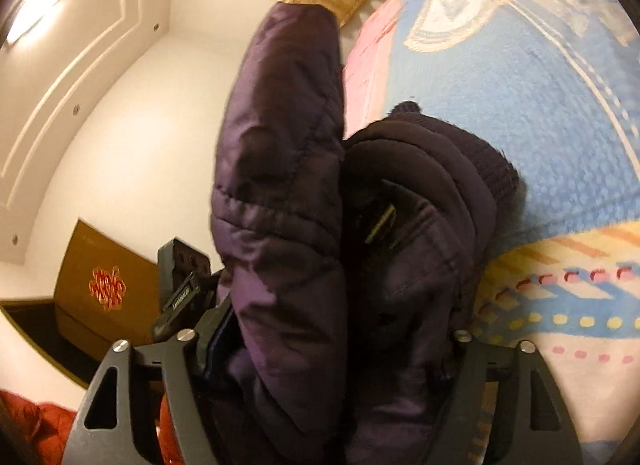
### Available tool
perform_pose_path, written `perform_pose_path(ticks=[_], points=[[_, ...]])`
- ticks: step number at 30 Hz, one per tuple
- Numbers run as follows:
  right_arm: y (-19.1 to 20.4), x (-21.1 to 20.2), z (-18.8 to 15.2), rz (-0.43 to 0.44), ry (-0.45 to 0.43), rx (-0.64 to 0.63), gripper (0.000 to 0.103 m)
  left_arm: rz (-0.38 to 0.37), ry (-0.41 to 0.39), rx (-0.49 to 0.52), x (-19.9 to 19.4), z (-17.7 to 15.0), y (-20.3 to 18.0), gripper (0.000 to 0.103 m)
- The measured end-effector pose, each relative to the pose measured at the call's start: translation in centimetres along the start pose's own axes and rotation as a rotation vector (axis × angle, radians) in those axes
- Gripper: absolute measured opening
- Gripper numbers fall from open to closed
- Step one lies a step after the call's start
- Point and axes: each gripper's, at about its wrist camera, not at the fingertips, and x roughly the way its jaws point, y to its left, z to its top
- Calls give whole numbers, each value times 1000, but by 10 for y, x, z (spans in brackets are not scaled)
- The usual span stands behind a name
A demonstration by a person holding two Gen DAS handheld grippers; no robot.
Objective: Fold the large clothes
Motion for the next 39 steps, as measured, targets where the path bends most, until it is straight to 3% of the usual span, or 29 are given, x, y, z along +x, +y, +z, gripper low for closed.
perform_pose_path(ticks=[3, 7, 10, 14, 24, 31, 39], points=[[-12, 6, -8, 33, -35, 65, 79, 34, -29, 27, 4, 1, -11, 91], [-7, 7, -30, 23, -60, 59, 76, 31, -51, 25, 6, 1, -12, 86], [10, 9, -30, -7, -61, 25, 68, 15, -61, 35, -2, -2, -8, 80], [44, 8, -27, -38, -61, -32, 65, 8, -70, 37, -17, -7, 2, 76], [106, 24, -37, 46, -22, -112, 64, -27, -97, -22, -52, -15, 29, 76], [149, 75, -32, 93, 73, -207, 64, -36, -153, -117, -78, -18, 60, 76], [196, 159, -37, 202, 200, -328, 64, 28, -287, -193, -119, -10, 86, 76]])
